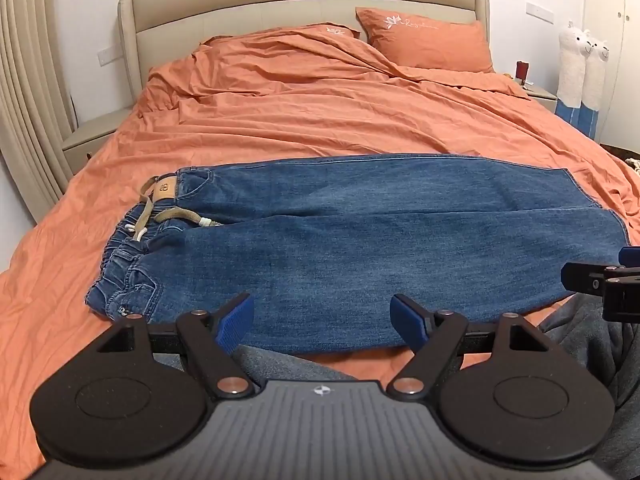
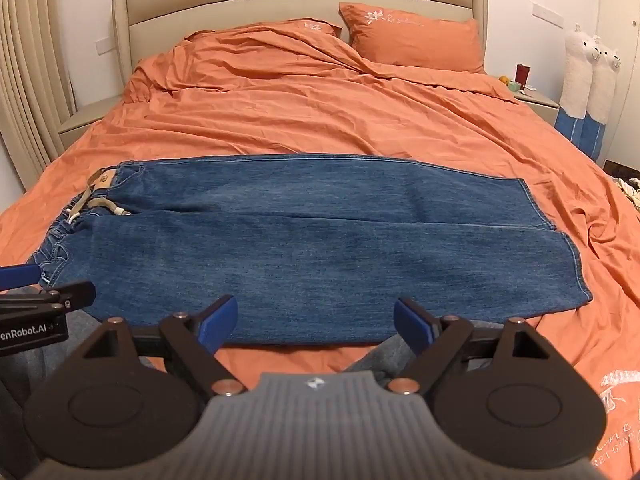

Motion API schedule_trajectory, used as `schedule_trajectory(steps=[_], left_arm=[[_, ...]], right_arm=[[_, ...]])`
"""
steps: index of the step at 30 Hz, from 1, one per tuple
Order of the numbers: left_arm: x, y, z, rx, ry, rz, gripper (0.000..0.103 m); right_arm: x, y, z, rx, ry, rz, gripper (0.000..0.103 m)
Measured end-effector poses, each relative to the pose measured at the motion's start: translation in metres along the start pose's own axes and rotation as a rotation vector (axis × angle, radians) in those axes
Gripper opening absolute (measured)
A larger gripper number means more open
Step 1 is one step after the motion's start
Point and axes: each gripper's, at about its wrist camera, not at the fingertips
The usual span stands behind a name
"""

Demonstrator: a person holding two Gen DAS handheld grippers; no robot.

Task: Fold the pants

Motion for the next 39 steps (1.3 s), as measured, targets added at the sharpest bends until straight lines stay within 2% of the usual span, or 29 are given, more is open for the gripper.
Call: schedule_trajectory(steps=[39], left_arm=[[0.0049, -0.0059, -0.0030, 0.001, -0.003, -0.015, 0.091]], right_arm=[[0.0045, -0.0132, -0.0120, 0.002, 0.014, -0.032, 0.082]])
Point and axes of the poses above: each gripper's, at about its wrist camera, not at the fingertips, and z roughly the way its jaws point, y to its right, x to its top, and after that the axes turned 7 degrees about -z, right-handed
